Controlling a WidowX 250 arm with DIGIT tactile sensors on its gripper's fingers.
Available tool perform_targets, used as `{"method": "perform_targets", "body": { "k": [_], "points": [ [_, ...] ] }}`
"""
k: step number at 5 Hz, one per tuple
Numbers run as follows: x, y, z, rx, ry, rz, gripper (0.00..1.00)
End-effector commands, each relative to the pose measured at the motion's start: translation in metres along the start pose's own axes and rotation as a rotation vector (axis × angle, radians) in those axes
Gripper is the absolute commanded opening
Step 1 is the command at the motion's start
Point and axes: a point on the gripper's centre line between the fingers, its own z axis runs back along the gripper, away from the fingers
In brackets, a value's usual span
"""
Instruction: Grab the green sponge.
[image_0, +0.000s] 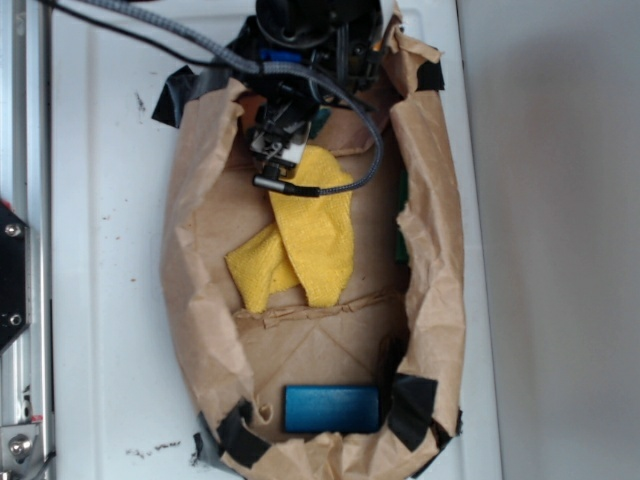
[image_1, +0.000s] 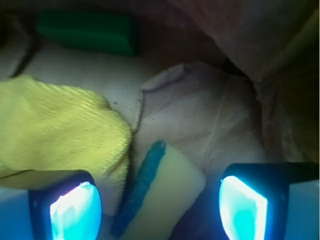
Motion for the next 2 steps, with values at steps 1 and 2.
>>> {"method": "perform_targets", "body": {
  "k": [1,2],
  "points": [
    [0.017,0.005,-0.019,0.067,-0.059,0.001,1.0],
    [0.029,0.006,-0.019,0.089,-0.125,0.044,0.0]
  ]
}}
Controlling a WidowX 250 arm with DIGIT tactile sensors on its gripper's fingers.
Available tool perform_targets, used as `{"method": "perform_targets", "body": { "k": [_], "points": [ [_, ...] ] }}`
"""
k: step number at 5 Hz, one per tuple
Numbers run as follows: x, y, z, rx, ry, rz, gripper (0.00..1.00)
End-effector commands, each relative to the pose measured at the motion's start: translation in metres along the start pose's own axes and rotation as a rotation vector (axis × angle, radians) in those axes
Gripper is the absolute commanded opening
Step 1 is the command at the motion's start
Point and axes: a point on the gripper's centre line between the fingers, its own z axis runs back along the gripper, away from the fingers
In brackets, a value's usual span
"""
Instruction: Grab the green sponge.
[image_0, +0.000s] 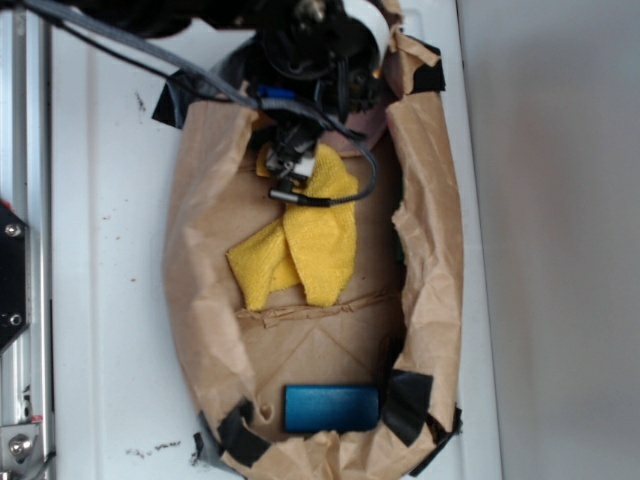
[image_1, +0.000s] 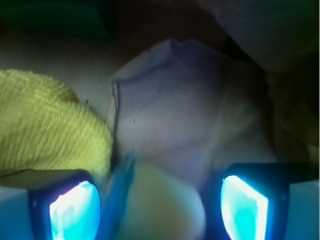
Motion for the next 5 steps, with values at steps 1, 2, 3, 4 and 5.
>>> {"method": "perform_targets", "body": {
  "k": [1,2,3,4,5],
  "points": [
    [0.022,0.013,0.01,0.071,-0.135,0.068,0.0],
    [0.024,0.013,0.013,0.073,-0.148,0.081,0.0],
    [0.018,0.008,0.038,0.005,-0.148,0.072,0.0],
    [0.005,0.006,0.071,-0.079,-0.161,0.064,0.0],
    [0.0,0.006,0.096,-0.149,-0.158,0.056,0.0]
  ]
}}
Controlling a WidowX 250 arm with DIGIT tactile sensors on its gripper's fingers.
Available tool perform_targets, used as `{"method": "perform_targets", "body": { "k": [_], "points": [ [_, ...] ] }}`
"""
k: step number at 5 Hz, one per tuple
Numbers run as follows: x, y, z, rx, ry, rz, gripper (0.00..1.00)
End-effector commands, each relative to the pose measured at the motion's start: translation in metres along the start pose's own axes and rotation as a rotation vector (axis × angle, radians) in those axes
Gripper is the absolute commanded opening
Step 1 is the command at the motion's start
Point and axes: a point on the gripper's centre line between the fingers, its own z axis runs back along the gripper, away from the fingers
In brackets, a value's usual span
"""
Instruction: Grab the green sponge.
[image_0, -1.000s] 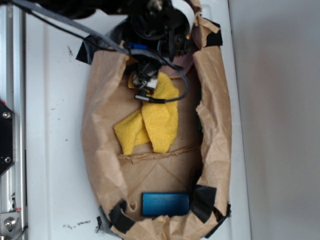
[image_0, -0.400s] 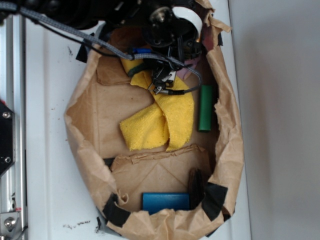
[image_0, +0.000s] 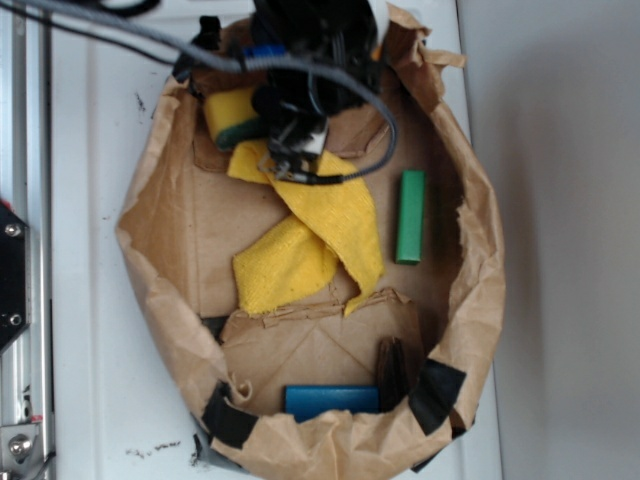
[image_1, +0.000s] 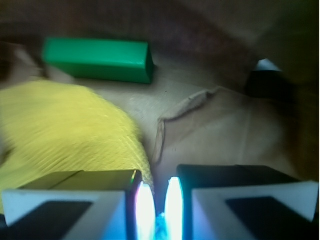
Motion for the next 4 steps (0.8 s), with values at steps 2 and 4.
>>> {"method": "perform_targets", "body": {
  "k": [2,4],
  "points": [
    [0.002,-0.0012,0.0817,-0.117,-0.053,0.016,0.0],
    [0.0026,-0.0027,0.0809,-0.163,-0.057,-0.007,0.0]
  ]
}}
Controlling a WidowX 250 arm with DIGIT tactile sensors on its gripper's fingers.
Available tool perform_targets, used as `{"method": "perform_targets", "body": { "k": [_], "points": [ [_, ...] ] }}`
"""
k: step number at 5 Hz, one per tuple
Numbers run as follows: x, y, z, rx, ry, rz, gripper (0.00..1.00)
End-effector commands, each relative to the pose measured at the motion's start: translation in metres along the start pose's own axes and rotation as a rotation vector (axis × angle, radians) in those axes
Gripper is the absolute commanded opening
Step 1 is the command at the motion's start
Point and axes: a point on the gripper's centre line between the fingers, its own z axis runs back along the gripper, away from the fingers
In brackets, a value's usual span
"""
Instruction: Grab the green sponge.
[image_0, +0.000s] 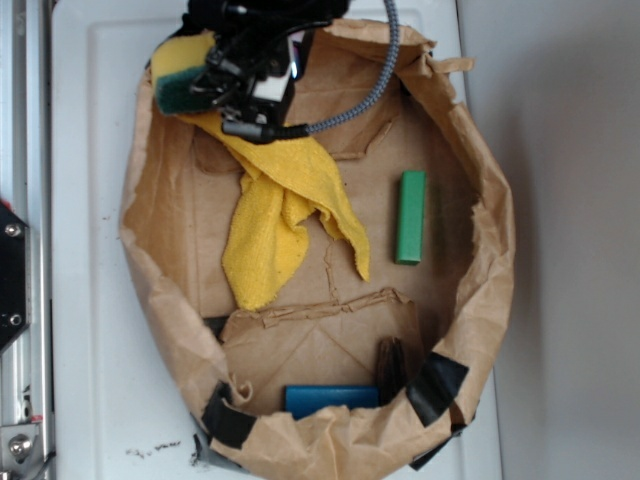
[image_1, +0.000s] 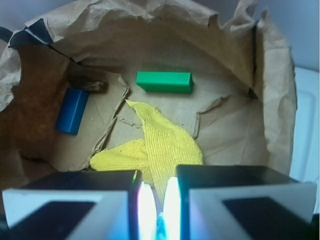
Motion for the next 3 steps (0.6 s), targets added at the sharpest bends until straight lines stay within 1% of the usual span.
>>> {"method": "perform_targets", "body": {
  "k": [1,3],
  "points": [
    [0.003,0.004,0.027,0.002,-0.081,-0.009,0.0],
    [-0.003,0.004,0.016,0.009,-0.138,-0.036,0.0]
  ]
}}
